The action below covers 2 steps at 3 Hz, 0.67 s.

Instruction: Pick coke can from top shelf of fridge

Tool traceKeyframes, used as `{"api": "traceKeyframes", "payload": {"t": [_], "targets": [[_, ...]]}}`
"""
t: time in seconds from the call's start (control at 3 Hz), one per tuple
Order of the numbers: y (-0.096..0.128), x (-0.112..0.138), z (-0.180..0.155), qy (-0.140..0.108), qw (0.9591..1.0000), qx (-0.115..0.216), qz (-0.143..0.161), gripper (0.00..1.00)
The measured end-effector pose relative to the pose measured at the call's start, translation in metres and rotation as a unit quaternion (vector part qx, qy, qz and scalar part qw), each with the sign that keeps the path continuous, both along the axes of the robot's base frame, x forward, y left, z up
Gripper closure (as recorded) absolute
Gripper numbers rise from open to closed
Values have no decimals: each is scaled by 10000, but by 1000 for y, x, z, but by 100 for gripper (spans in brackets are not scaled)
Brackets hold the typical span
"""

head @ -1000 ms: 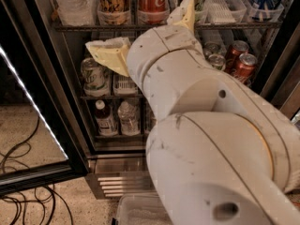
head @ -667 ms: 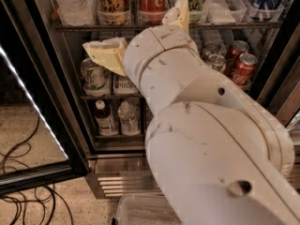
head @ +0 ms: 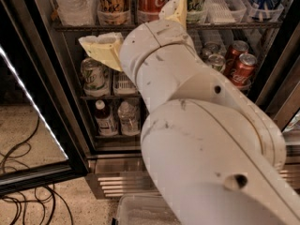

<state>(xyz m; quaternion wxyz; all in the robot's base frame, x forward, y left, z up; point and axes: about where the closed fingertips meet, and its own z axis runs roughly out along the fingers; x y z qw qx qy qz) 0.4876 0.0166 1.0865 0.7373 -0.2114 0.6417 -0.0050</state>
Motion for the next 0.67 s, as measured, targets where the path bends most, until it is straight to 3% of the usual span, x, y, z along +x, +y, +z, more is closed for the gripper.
{"api": "traceKeyframes", "payload": {"t": [0.33, 0.67], "targets": [[-8, 5, -2, -18, 10000, 4, -9, 0], [-20, 12, -12, 140, 9999, -29, 19, 0]]}}
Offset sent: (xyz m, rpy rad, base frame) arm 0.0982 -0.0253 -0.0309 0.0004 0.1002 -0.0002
